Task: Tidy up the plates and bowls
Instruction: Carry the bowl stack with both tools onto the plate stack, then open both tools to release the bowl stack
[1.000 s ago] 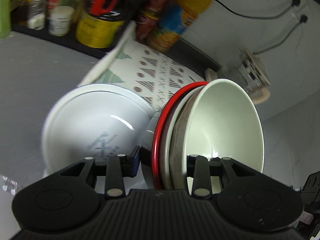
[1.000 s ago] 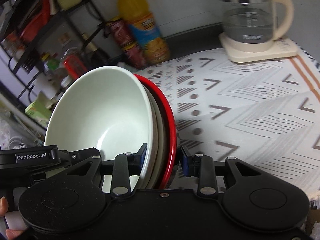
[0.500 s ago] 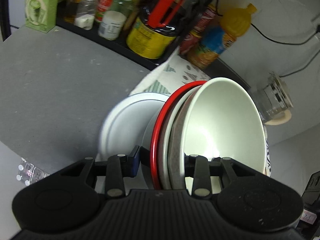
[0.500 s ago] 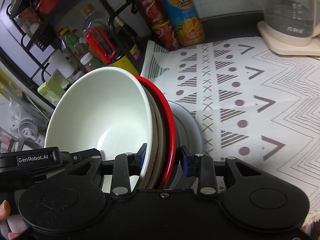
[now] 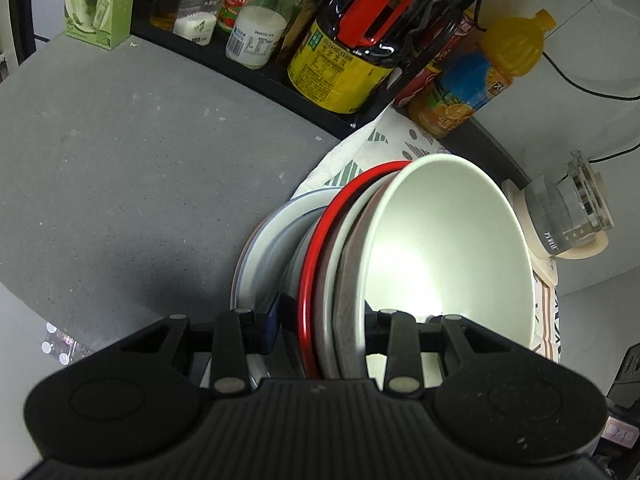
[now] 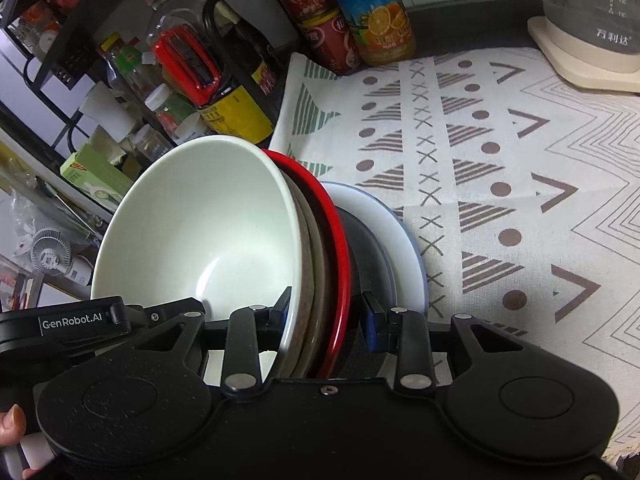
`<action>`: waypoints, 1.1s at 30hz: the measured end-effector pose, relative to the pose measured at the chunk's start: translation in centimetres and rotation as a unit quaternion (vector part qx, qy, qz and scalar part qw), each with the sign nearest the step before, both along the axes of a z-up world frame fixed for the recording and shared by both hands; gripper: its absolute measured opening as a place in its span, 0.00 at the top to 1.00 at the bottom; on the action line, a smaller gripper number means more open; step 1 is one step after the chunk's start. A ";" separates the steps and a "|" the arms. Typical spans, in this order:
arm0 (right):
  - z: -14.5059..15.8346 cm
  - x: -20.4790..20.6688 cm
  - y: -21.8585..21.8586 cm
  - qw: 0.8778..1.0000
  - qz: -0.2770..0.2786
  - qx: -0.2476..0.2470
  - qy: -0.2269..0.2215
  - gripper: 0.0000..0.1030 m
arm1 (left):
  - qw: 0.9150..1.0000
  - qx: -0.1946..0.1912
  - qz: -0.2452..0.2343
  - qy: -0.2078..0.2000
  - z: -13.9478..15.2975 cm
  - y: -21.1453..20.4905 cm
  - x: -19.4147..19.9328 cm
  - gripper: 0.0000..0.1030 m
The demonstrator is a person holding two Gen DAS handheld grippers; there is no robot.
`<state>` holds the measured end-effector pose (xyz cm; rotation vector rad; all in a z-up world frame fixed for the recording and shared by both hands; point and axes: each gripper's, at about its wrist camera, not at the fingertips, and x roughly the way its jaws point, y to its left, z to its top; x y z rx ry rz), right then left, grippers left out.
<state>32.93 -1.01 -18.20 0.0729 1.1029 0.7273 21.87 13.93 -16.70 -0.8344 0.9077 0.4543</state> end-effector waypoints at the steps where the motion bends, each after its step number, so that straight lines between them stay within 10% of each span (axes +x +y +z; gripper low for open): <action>1: -0.1 0.0 0.0 1.000 0.000 0.000 0.002 0.68 | 1.000 -0.002 0.000 0.002 -0.2 0.0 0.0 0.67; 15: 1.3 -0.7 -0.7 0.999 -0.021 0.033 -0.027 0.34 | 0.999 0.027 -0.026 0.004 0.4 0.8 1.0 0.62; 25: 3.9 -1.4 -5.4 0.993 -0.086 0.057 -0.064 0.04 | 0.997 0.070 -0.027 -0.013 3.2 0.4 1.1 0.23; 33: 4.7 -2.9 -8.9 0.984 -0.136 0.052 -0.098 0.00 | 0.994 0.095 -0.040 -0.027 4.7 -0.8 0.8 0.16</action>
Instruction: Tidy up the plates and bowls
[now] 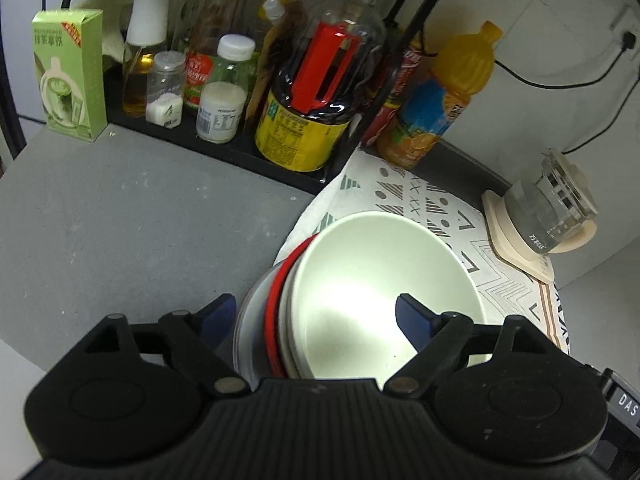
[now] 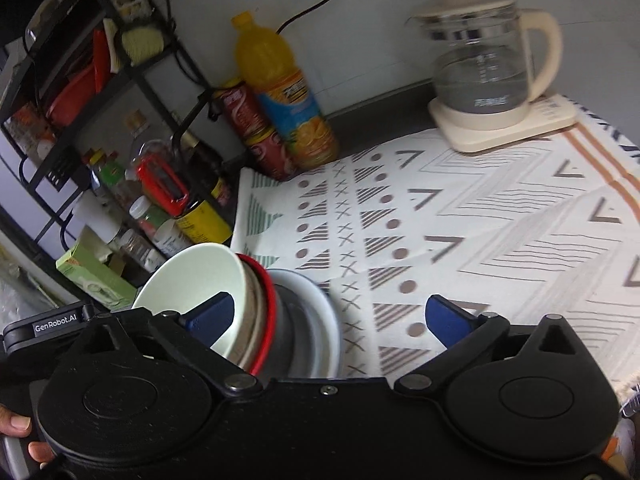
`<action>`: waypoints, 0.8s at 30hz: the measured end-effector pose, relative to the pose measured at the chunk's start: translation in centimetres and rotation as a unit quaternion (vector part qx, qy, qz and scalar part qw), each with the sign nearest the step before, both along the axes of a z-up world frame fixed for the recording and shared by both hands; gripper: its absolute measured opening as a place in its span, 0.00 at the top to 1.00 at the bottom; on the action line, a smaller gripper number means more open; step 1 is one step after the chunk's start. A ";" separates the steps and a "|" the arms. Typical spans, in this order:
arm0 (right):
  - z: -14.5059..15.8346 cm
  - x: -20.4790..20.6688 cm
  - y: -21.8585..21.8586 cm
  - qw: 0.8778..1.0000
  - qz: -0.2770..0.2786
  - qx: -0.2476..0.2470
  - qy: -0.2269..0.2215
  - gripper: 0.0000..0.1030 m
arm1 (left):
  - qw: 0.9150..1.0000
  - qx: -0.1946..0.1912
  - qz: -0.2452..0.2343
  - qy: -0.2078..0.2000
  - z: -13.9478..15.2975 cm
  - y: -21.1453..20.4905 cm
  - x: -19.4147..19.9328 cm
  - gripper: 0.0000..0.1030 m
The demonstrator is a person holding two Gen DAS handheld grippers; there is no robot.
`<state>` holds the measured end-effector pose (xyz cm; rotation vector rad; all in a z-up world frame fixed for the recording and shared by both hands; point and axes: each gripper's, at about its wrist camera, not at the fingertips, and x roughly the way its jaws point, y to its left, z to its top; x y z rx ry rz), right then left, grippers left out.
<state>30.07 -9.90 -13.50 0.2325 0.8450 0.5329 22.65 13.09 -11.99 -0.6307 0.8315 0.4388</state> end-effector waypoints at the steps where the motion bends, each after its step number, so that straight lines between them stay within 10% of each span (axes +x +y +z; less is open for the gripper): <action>1: 0.1 -0.4 -0.4 1.000 -0.004 0.000 -0.005 0.00 | 1.000 0.008 0.001 0.002 0.1 -0.3 -0.1 0.16; 24: 3.5 -15.1 -7.5 0.982 -0.136 -0.071 -0.108 0.00 | 0.996 0.062 -0.054 -0.039 4.5 -5.9 -10.6 0.00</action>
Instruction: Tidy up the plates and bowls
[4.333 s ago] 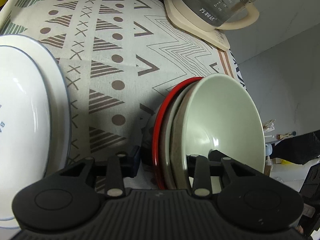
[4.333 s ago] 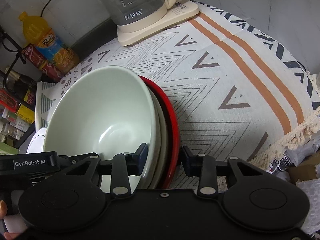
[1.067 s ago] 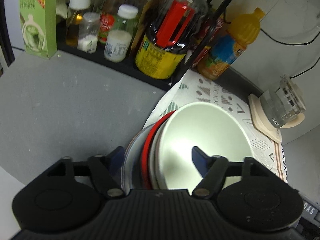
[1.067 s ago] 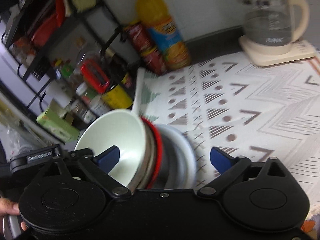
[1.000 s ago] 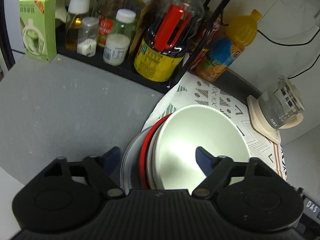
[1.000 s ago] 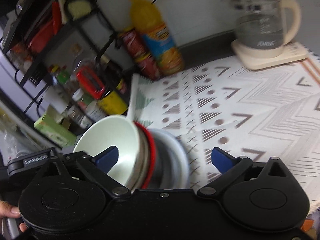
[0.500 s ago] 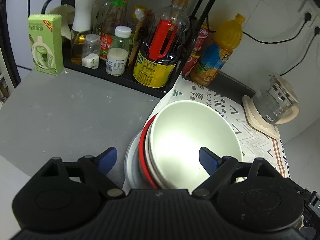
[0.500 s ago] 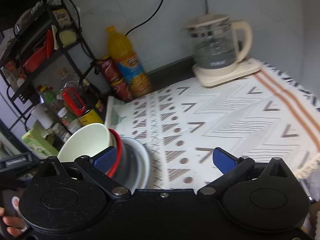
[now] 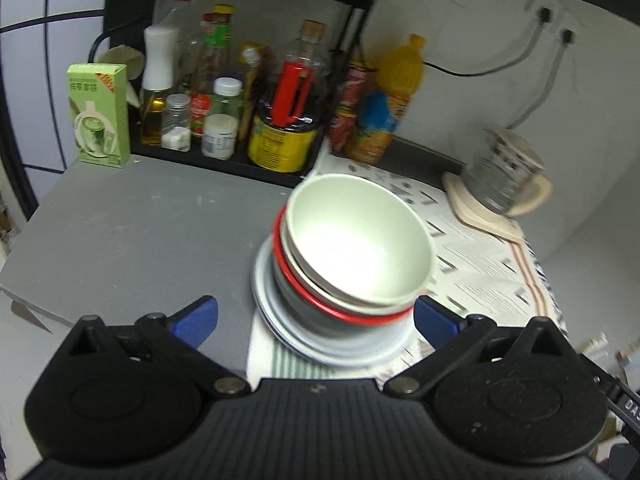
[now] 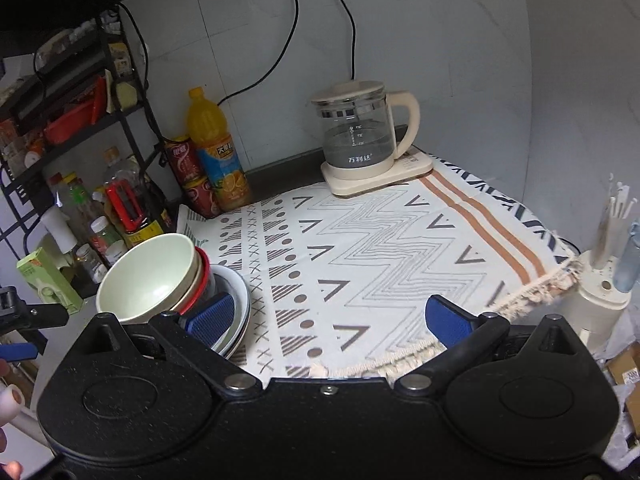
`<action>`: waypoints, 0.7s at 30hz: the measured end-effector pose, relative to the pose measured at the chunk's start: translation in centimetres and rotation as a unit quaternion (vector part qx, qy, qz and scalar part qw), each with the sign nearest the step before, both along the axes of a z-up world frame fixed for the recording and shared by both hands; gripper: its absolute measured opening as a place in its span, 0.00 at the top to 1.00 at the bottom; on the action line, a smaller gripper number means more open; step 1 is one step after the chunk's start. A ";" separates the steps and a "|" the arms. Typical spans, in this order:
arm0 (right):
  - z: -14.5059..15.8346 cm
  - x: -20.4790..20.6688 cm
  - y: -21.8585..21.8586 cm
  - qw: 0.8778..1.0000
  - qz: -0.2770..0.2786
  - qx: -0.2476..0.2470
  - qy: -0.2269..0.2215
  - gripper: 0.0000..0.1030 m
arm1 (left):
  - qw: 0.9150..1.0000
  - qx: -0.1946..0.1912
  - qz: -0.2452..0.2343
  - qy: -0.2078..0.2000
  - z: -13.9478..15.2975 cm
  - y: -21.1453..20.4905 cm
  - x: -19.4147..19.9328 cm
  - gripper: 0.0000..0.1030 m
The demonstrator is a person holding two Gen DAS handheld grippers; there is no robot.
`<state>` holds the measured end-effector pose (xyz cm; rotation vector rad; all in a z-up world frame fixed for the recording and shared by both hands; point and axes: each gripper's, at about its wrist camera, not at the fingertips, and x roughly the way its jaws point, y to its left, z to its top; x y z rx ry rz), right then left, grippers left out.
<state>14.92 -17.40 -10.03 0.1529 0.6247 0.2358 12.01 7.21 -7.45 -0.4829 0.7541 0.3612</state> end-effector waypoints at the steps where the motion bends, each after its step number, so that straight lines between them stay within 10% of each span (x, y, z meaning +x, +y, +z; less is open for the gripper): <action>1: 0.3 -0.6 -0.1 1.000 0.000 0.000 0.002 0.00 | 1.000 0.002 -0.009 -0.002 0.3 -0.3 -0.4 0.00; 21: 3.7 -9.9 -0.7 0.999 0.040 -0.011 -0.012 0.00 | 0.991 0.066 -0.116 -0.025 4.0 -5.7 -8.7 0.00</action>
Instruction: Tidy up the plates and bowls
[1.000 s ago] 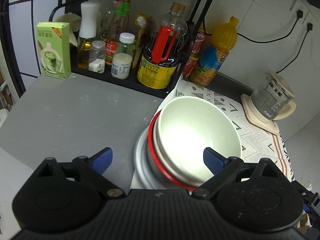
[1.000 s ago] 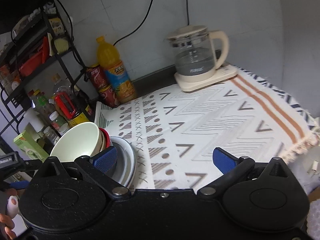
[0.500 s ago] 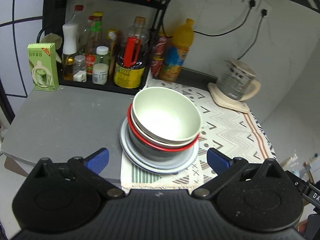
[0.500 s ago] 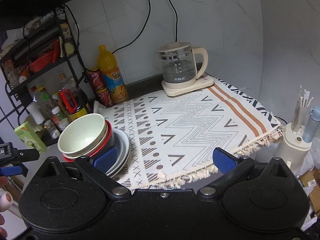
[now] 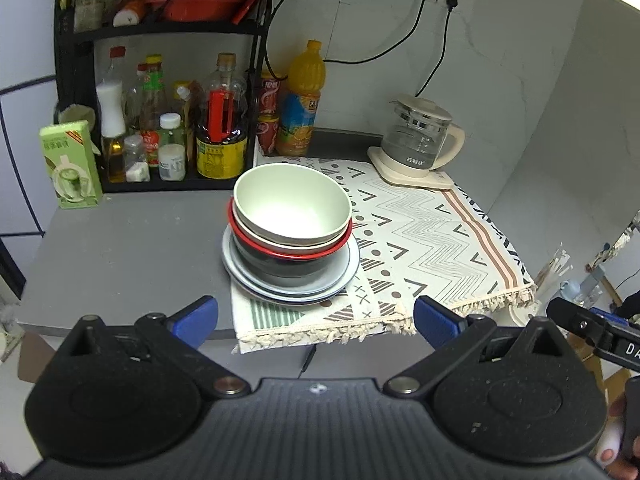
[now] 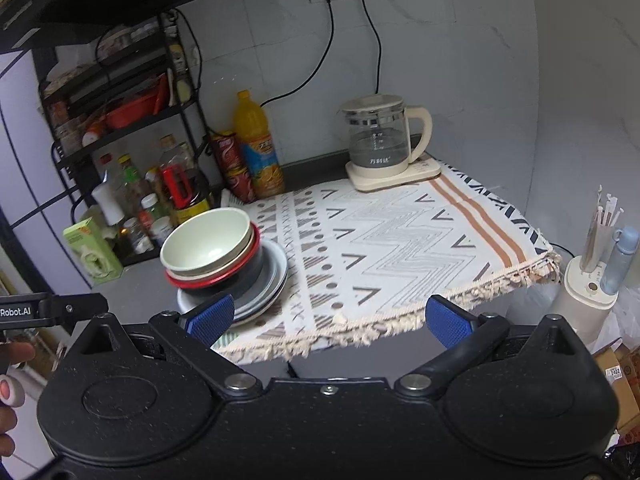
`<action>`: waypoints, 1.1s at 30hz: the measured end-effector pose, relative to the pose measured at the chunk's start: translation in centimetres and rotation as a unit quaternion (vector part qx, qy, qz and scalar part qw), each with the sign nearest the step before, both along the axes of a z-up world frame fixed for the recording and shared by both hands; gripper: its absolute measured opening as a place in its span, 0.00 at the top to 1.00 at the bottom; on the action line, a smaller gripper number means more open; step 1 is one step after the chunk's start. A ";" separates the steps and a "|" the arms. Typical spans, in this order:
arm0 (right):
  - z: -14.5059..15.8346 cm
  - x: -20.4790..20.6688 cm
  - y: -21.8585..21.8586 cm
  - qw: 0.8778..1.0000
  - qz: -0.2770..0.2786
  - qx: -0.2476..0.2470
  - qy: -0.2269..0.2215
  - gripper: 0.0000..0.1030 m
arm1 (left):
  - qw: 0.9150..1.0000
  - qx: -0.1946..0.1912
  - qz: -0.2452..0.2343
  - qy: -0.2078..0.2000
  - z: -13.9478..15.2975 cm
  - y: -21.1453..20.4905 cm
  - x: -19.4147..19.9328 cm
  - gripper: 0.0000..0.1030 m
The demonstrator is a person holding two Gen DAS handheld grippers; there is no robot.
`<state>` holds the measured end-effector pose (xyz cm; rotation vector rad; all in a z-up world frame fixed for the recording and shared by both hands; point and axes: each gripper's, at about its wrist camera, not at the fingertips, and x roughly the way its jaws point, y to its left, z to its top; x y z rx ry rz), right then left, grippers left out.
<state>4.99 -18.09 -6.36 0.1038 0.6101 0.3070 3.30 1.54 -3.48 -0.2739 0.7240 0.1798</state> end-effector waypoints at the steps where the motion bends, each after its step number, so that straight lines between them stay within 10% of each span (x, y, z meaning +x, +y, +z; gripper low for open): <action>1: 0.0 -0.3 -0.1 1.000 0.001 0.001 0.001 0.00 | 1.000 0.003 0.000 -0.001 0.1 -0.1 -0.4 0.00; 33: 1.3 -3.2 -1.9 1.000 0.015 0.005 0.012 0.00 | 0.999 0.019 -0.045 -0.007 1.3 -4.1 -3.3 0.00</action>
